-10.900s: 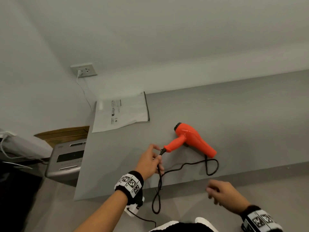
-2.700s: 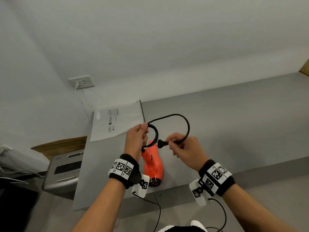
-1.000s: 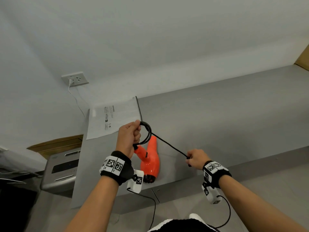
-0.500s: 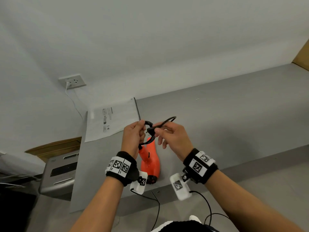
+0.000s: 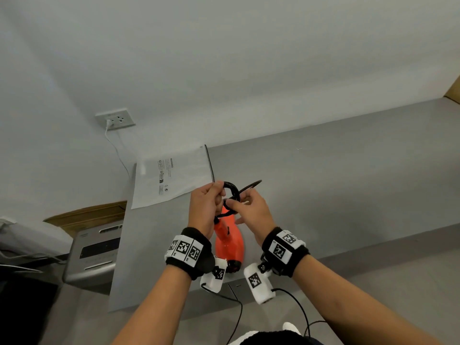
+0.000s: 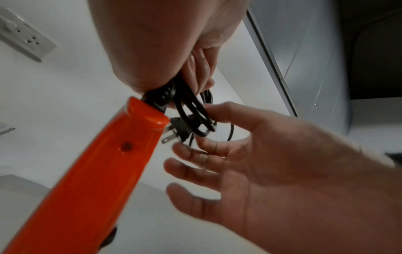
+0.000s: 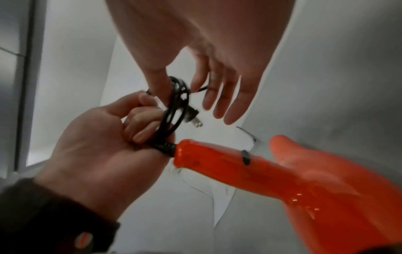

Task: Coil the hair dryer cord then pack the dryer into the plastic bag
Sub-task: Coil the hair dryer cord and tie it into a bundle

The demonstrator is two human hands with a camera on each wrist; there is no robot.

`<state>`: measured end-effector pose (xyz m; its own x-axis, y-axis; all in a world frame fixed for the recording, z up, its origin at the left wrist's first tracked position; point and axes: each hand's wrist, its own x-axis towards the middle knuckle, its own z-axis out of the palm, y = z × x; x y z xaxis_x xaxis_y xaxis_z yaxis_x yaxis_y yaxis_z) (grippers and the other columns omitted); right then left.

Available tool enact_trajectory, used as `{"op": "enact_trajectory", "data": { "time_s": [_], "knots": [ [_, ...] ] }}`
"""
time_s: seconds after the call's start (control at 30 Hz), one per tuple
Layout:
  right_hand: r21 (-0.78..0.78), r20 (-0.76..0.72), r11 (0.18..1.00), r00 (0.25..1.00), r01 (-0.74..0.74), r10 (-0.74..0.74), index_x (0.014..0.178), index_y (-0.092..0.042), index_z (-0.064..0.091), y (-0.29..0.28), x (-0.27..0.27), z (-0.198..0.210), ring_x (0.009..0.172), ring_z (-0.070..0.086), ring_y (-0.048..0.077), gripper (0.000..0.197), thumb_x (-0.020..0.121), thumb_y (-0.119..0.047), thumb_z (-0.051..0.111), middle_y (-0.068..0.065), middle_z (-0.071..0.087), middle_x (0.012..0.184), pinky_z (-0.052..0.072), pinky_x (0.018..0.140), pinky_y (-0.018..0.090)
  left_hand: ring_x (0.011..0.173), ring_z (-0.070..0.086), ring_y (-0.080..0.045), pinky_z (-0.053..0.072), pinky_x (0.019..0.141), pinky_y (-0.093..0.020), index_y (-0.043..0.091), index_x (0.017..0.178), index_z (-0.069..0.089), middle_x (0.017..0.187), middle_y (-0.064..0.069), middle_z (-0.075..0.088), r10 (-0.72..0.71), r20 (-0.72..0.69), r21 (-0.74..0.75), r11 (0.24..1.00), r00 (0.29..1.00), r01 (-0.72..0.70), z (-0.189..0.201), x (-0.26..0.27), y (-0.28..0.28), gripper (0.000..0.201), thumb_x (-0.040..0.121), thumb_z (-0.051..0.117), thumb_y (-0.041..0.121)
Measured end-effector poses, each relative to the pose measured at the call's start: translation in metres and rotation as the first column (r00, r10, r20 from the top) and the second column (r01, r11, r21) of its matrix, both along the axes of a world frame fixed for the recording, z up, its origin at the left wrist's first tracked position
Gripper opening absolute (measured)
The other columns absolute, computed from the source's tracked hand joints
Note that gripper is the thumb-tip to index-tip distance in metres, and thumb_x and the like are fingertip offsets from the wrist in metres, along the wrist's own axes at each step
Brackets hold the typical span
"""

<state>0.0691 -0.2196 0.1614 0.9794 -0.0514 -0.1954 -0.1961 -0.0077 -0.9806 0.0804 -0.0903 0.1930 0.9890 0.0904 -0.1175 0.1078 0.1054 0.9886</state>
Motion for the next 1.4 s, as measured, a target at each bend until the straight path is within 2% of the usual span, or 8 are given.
{"op": "enact_trajectory", "data": {
  "time_s": [0.13, 0.27, 0.47, 0.67, 1.03, 1.17, 1.27, 1.4],
  "knots": [
    [0.173, 0.029, 0.956, 0.971, -0.237, 0.236, 0.124, -0.021, 0.061, -0.011, -0.005, -0.008, 0.115, 0.064, 0.021, 0.037, 0.087, -0.019, 0.066, 0.000, 0.069, 0.124, 0.051, 0.092, 0.042, 0.038, 0.023, -0.008, 0.022, 0.037, -0.019, 0.010, 0.068, 0.059, 0.046, 0.007, 0.032, -0.012, -0.018, -0.073, 0.997, 1.000, 0.010, 0.000, 0.003, 0.005, 0.037, 0.103, 0.054, 0.022],
    [0.214, 0.063, 0.906, 0.931, -0.365, 0.360, 0.133, -0.024, 0.056, -0.009, -0.009, -0.014, 0.118, 0.063, 0.024, 0.045, 0.091, -0.009, 0.061, 0.008, 0.067, 0.127, 0.051, 0.088, 0.036, 0.036, 0.022, -0.006, 0.025, 0.036, -0.018, 0.008, 0.070, 0.058, 0.044, 0.007, 0.031, -0.030, -0.021, -0.100, 0.995, 0.999, 0.027, -0.001, 0.005, 0.007, 0.036, 0.103, 0.054, 0.020],
    [-0.313, 0.195, 0.905, 0.912, -0.290, 0.360, 0.092, -0.014, 0.066, -0.010, -0.016, -0.029, 0.076, 0.063, 0.018, 0.014, 0.097, -0.026, 0.060, 0.009, 0.069, 0.085, 0.051, 0.072, 0.034, 0.038, 0.021, -0.007, 0.016, 0.037, -0.021, 0.011, 0.069, 0.058, 0.048, 0.007, 0.028, 0.014, -0.035, -0.155, 0.988, 0.999, -0.020, -0.003, 0.009, 0.011, 0.037, 0.104, 0.054, 0.024],
    [-0.766, -0.155, 0.424, 0.778, -0.483, 0.609, 0.097, -0.023, 0.063, -0.046, -0.053, -0.093, 0.085, 0.066, 0.030, 0.016, 0.096, -0.035, 0.052, 0.006, 0.071, 0.093, 0.046, 0.070, 0.032, 0.043, 0.021, -0.008, 0.018, 0.040, -0.021, 0.013, 0.071, 0.060, 0.053, 0.005, 0.028, 0.131, -0.038, -0.201, 0.970, 0.991, -0.136, -0.007, 0.014, 0.021, 0.038, 0.105, 0.052, 0.026],
    [-0.908, -0.206, 0.154, 0.736, -0.389, 0.646, 0.112, -0.017, 0.057, -0.066, -0.073, -0.081, 0.096, 0.065, 0.035, 0.028, 0.103, -0.036, 0.039, 0.009, 0.068, 0.109, 0.040, 0.070, 0.036, 0.045, 0.026, -0.007, 0.023, 0.042, -0.020, 0.013, 0.078, 0.061, 0.056, 0.006, 0.032, 0.177, -0.029, -0.198, 0.964, 0.984, -0.179, -0.009, 0.022, 0.028, 0.033, 0.106, 0.051, 0.029],
    [-0.926, -0.045, 0.256, 0.753, -0.278, 0.656, 0.115, -0.019, 0.053, -0.086, -0.087, -0.056, 0.089, 0.066, 0.031, 0.031, 0.102, -0.044, 0.039, 0.003, 0.070, 0.103, 0.047, 0.069, 0.039, 0.045, 0.026, -0.007, 0.022, 0.042, -0.020, 0.013, 0.078, 0.061, 0.056, 0.006, 0.032, 0.199, -0.025, -0.207, 0.958, 0.980, -0.200, -0.007, 0.025, 0.035, 0.033, 0.106, 0.051, 0.028],
    [-0.868, 0.216, 0.483, 0.786, -0.116, 0.579, 0.101, -0.021, 0.061, -0.096, -0.091, -0.026, 0.073, 0.066, 0.020, 0.033, 0.097, -0.051, 0.047, -0.003, 0.071, 0.085, 0.047, 0.061, 0.032, 0.045, 0.026, -0.008, 0.022, 0.042, -0.020, 0.012, 0.080, 0.062, 0.057, 0.004, 0.031, 0.195, -0.001, -0.178, 0.965, 0.981, -0.192, -0.006, 0.025, 0.034, 0.033, 0.106, 0.051, 0.028],
    [-0.555, 0.449, 0.831, 0.854, 0.036, 0.263, 0.088, -0.019, 0.070, -0.093, -0.080, 0.028, 0.070, 0.062, 0.008, 0.013, 0.086, -0.030, 0.076, -0.010, 0.069, 0.078, 0.048, 0.064, 0.019, 0.043, 0.025, -0.007, 0.021, 0.042, -0.020, 0.010, 0.081, 0.063, 0.054, 0.006, 0.030, 0.168, 0.012, -0.144, 0.976, 0.986, -0.165, -0.006, 0.028, 0.027, 0.032, 0.106, 0.051, 0.027]
  ]
}}
